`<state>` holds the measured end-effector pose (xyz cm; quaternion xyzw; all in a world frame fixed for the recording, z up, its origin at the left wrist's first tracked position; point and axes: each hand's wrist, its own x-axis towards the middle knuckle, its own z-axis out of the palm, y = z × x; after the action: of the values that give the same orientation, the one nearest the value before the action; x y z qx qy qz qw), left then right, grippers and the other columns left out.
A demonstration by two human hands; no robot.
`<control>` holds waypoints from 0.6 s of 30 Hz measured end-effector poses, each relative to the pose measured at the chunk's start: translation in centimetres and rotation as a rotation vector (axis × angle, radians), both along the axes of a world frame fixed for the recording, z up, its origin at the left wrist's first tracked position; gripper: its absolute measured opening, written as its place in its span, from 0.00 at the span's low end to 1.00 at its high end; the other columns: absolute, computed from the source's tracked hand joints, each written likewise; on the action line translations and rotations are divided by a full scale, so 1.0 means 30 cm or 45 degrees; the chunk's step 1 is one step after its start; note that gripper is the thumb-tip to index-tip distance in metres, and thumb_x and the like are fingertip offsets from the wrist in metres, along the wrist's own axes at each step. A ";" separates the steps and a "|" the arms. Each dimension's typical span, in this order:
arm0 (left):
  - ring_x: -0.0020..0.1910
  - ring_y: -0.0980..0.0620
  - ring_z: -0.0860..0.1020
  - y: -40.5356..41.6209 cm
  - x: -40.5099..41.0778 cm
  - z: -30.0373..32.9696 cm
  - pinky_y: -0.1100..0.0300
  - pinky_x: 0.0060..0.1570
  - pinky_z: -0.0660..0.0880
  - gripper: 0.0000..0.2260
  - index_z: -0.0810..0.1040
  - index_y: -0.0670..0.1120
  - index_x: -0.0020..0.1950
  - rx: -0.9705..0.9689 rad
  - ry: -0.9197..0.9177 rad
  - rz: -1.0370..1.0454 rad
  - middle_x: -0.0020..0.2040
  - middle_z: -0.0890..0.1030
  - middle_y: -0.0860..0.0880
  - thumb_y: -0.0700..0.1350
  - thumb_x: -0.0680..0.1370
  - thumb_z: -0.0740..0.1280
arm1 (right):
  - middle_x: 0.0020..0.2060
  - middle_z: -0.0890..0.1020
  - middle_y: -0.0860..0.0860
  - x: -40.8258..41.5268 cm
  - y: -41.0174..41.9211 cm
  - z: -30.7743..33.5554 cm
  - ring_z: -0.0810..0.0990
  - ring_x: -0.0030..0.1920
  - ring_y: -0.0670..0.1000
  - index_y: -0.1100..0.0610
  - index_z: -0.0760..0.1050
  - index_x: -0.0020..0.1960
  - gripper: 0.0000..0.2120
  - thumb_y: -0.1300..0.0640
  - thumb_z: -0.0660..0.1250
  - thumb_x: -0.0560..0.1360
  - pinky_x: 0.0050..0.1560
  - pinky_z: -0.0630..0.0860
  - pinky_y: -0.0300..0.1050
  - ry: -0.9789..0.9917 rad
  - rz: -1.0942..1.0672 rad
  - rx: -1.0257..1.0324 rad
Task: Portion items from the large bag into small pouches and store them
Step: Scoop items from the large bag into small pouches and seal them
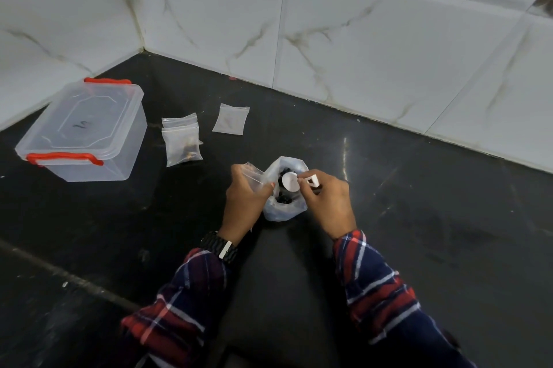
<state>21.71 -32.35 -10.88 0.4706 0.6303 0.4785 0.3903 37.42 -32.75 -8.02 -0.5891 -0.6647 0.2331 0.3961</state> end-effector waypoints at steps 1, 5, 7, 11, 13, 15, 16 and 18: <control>0.48 0.53 0.78 0.001 0.001 0.004 0.63 0.44 0.74 0.19 0.66 0.45 0.57 -0.008 -0.001 -0.005 0.50 0.77 0.49 0.43 0.72 0.72 | 0.38 0.84 0.50 0.002 -0.001 -0.008 0.82 0.39 0.47 0.56 0.82 0.47 0.04 0.59 0.68 0.75 0.44 0.79 0.41 -0.042 0.008 -0.005; 0.49 0.51 0.77 0.007 0.004 0.001 0.60 0.46 0.72 0.17 0.67 0.44 0.58 -0.026 -0.014 -0.008 0.51 0.77 0.48 0.40 0.74 0.70 | 0.43 0.84 0.53 -0.001 -0.006 -0.024 0.80 0.40 0.46 0.56 0.83 0.52 0.07 0.59 0.68 0.75 0.45 0.73 0.34 -0.189 0.020 0.013; 0.50 0.50 0.77 0.010 0.011 0.000 0.60 0.47 0.71 0.16 0.67 0.43 0.60 -0.014 -0.011 0.001 0.52 0.77 0.47 0.38 0.74 0.68 | 0.46 0.84 0.53 -0.004 -0.004 -0.030 0.81 0.44 0.50 0.55 0.82 0.55 0.10 0.61 0.68 0.75 0.48 0.74 0.37 -0.284 0.050 0.041; 0.50 0.52 0.76 0.017 0.026 0.006 0.65 0.43 0.69 0.18 0.66 0.43 0.62 0.014 0.003 0.028 0.53 0.75 0.49 0.38 0.76 0.67 | 0.48 0.83 0.55 -0.019 -0.005 -0.039 0.79 0.49 0.56 0.55 0.80 0.59 0.16 0.65 0.63 0.74 0.47 0.77 0.51 -0.488 0.121 0.078; 0.49 0.52 0.76 0.022 0.029 0.005 0.67 0.41 0.69 0.17 0.66 0.43 0.62 0.023 0.002 0.045 0.52 0.76 0.49 0.39 0.76 0.67 | 0.49 0.82 0.54 -0.025 -0.006 -0.043 0.77 0.49 0.57 0.55 0.78 0.61 0.17 0.65 0.62 0.75 0.46 0.77 0.53 -0.556 0.126 0.082; 0.49 0.52 0.76 0.023 0.033 0.001 0.64 0.44 0.69 0.17 0.67 0.43 0.62 0.025 -0.011 0.057 0.52 0.76 0.49 0.41 0.76 0.68 | 0.50 0.82 0.53 -0.024 -0.007 -0.049 0.77 0.49 0.56 0.55 0.79 0.60 0.16 0.64 0.61 0.75 0.45 0.77 0.53 -0.579 0.137 0.085; 0.49 0.52 0.77 0.022 0.034 0.000 0.63 0.46 0.69 0.17 0.67 0.43 0.62 0.027 -0.017 0.061 0.52 0.76 0.49 0.41 0.76 0.68 | 0.50 0.82 0.53 -0.023 -0.007 -0.050 0.77 0.49 0.56 0.55 0.79 0.59 0.15 0.63 0.62 0.75 0.45 0.77 0.53 -0.581 0.141 0.081; 0.50 0.52 0.77 0.023 0.034 -0.004 0.62 0.47 0.70 0.17 0.68 0.44 0.61 0.036 -0.033 0.051 0.52 0.77 0.49 0.43 0.75 0.69 | 0.50 0.81 0.52 -0.020 -0.005 -0.053 0.76 0.49 0.55 0.55 0.79 0.59 0.13 0.61 0.64 0.75 0.45 0.76 0.51 -0.594 0.143 0.060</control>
<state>22.73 -31.66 -11.01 0.4574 0.6276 0.5011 0.3819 36.81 -32.91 -9.60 -0.5796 -0.7751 0.0969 0.2319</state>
